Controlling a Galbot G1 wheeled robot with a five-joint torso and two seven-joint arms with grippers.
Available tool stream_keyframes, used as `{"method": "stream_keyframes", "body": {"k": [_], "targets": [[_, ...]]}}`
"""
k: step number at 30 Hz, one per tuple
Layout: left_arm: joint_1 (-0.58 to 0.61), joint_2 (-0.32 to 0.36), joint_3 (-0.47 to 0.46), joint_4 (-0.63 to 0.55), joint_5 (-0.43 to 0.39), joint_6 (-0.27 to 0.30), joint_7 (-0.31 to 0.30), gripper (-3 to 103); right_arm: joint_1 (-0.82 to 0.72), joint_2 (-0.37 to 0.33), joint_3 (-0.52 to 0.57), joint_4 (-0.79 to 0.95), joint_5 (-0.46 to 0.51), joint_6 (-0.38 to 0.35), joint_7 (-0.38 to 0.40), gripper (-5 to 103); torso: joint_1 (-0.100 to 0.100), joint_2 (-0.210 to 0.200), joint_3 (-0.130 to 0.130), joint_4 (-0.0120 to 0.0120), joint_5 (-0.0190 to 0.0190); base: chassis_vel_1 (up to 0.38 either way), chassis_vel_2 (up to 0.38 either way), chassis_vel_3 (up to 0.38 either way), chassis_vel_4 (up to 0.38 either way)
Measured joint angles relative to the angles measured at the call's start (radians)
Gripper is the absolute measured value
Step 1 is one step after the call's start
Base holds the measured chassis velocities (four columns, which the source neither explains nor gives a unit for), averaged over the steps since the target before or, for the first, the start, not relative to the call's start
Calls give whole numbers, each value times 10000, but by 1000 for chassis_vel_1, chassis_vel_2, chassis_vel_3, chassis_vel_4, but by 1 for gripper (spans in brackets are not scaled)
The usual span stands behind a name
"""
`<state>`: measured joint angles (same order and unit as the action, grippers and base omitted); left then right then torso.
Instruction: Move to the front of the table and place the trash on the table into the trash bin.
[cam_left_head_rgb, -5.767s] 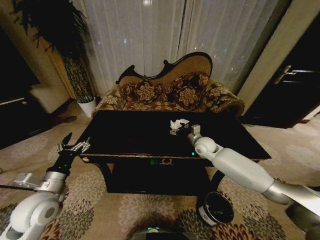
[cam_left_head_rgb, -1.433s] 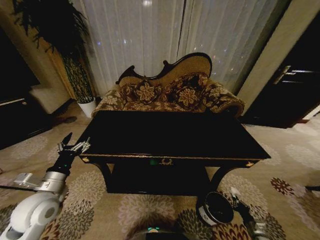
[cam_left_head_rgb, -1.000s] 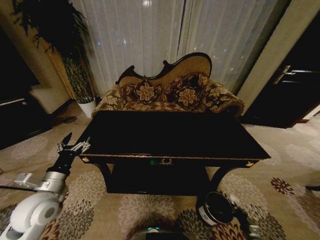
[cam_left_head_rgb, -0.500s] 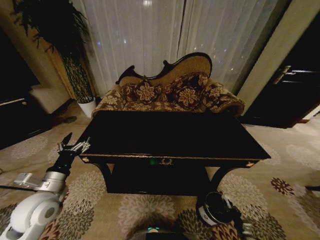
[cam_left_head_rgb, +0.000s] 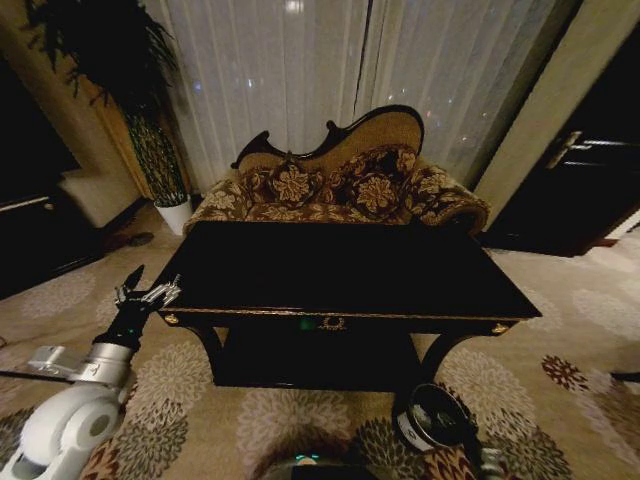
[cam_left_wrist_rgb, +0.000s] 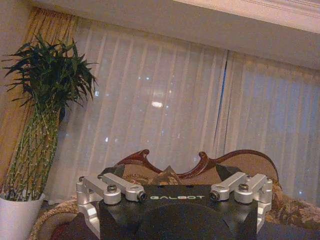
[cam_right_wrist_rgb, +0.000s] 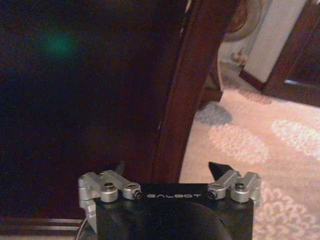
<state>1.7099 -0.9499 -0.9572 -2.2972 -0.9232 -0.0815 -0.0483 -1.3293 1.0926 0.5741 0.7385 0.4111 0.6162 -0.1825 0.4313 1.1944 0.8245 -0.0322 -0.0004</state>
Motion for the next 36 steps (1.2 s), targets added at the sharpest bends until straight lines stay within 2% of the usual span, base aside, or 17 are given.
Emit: {"method": "stream_keyframes", "body": {"k": [1,3,6,10,11,20,30,36], "targets": [[0,0,0,0,0,0,0,100,0,0,0,0,0,0,0,90,0,0,0,0,0,0,0,0,0],[0,0,0,0,0,0,0,100,-706,-181,180,998,498,-13,-10,100,0,0,0,-2,6,0,0,0,0],[0,0,0,0,0,0,0,100,-1371,-318,364,1904,934,-50,-152,100,0,0,-1,2,3,0,0,0,0],[0,0,0,0,0,0,0,100,-3191,-342,1263,4084,1794,-139,-362,100,-1,1,-1,-3,3,0,0,0,0],[0,0,0,0,0,0,0,100,-3191,-342,1263,4084,1794,-139,-362,100,-1,1,-1,-3,3,0,0,0,0],[0,0,-1,0,0,0,0,100,-5936,288,2903,7877,2646,-97,-590,100,-1,2,-1,-2,3,0,0,0,0],[0,1,0,0,1,-1,1,100,-7311,346,4019,10370,3506,-76,-635,100,-1,2,-1,-1,2,0,0,0,0],[0,0,0,0,0,0,0,100,-7664,83,4608,11542,3944,-322,-378,100,-1,2,0,0,3,0,0,0,0]]}}
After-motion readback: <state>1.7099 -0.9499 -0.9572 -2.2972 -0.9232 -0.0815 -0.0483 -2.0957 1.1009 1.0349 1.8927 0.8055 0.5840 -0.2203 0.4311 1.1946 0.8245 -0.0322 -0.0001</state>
